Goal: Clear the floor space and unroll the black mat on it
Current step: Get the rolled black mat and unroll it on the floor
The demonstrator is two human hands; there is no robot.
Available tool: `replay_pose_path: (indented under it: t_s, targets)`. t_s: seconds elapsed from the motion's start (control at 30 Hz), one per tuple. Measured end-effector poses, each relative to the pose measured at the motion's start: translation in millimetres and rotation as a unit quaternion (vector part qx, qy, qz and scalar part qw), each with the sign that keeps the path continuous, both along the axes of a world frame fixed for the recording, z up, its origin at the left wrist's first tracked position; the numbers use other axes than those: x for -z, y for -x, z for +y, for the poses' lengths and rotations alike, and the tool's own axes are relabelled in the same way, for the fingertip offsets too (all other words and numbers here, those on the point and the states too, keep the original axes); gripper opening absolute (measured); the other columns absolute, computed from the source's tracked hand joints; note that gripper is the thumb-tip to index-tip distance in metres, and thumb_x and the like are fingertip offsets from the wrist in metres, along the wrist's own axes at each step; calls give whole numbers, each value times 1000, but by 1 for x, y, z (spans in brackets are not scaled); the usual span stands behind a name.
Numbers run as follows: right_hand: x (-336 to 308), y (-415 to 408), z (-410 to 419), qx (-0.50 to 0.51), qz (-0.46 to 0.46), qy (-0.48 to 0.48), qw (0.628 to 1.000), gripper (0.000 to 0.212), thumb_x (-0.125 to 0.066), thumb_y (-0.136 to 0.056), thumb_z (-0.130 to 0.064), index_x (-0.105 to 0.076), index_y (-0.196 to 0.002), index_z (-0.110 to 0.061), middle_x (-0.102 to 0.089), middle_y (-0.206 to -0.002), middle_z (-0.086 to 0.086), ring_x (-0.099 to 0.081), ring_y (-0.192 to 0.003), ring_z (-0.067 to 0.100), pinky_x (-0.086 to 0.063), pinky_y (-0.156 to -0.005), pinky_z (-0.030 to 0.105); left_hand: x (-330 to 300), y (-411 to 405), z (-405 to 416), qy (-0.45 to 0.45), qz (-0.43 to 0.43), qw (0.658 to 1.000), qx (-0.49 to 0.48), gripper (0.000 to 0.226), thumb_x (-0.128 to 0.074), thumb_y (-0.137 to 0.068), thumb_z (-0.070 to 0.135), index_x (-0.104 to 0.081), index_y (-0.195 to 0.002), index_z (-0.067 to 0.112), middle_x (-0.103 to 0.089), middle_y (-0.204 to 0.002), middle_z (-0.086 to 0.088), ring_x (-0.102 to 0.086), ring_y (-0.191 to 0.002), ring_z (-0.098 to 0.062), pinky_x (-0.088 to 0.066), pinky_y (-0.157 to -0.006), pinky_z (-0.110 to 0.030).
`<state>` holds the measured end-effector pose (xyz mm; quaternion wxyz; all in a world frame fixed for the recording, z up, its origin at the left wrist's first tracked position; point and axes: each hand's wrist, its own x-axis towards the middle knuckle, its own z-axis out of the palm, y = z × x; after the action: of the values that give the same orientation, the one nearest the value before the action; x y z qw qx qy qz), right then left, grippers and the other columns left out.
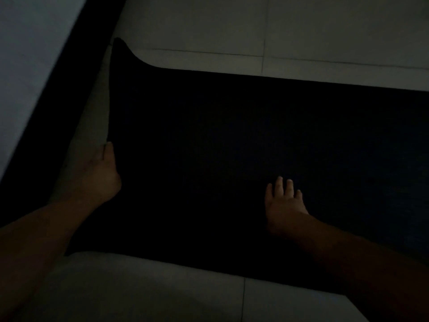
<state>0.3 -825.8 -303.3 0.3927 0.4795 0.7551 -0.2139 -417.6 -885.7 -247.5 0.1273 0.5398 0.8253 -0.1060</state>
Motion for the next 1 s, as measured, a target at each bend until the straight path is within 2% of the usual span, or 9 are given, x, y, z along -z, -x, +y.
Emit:
replay_pose_path:
  t_s: [0.13,0.27,0.37,0.43,0.47,0.6,0.8,0.9,1.0]
  targets:
    - [2,70,-23,-92,145,-35,985,105,-54,-78,-60,14,-150,-25,28,-157,7,20,-144,40,-7,-115,60,-7,27,-6,-4,39,999,28,88,-57,-83,17,-1,-150,3,-6,-158,-24,-20,-139,-48,-31,-112,-55]
    - [9,113,-40,-119,81,53,988,113,-63,-74,-63,20,-146,-37,35,-154,4,27,-141,43,-3,-114,63,-1,26,-22,103,179,975,88,84,-60,-77,47,-31,-145,7,-1,-159,-21,-1,-145,-44,-8,-117,-60]
    - [5,111,-36,-128,60,61,988,113,-69,-76,-48,21,-145,-40,36,-154,3,26,-141,43,-7,-115,62,23,23,-39,203,7,974,-97,95,-52,-72,71,-17,-149,28,4,-161,-14,5,-146,-40,-7,-117,-60]
    - [1,110,-31,-134,55,67,987,114,-71,-76,-40,20,-145,-41,36,-154,2,26,-141,42,-9,-116,61,40,20,-52,198,-149,940,-235,109,-61,-66,73,-4,-151,33,6,-161,-14,3,-147,-38,-10,-120,-53]
    - [0,111,-30,-134,51,70,987,115,-72,-76,-39,20,-145,-42,36,-154,2,26,-141,42,-9,-116,60,48,16,-59,177,-168,934,-261,116,-66,-64,71,1,-151,33,10,-160,-14,3,-147,-37,-11,-121,-51]
    - [1,111,-33,-142,49,56,987,119,-75,-75,-42,22,-144,-42,36,-154,2,26,-141,42,-10,-116,60,64,9,-70,155,-96,952,-247,127,-73,-58,69,6,-150,29,10,-159,-19,2,-147,-40,-11,-121,-50]
    - [-16,114,-18,-126,44,114,984,110,-71,-76,-53,13,-147,-43,33,-155,-3,26,-142,39,-16,-115,60,54,-33,-75,138,-125,955,-229,105,-69,-68,57,-12,-150,24,-10,-156,-22,-17,-142,-44,-24,-117,-48]
    - [-32,113,-14,-126,42,134,982,94,-65,-80,-55,-10,-152,-33,18,-160,0,12,-146,40,-26,-113,60,46,-57,-79,217,-183,942,-180,103,-66,-68,61,-12,-150,30,-5,-159,-17,-12,-145,-40,-23,-119,-46]
    - [-45,98,-21,-114,55,140,982,62,-62,-84,-46,-48,-136,-15,-33,-151,14,-39,-132,36,-43,-105,45,30,-74,-68,235,-228,935,-140,80,-63,-77,54,-38,-143,15,-37,-151,-12,-37,-137,-28,-34,-108,-28]
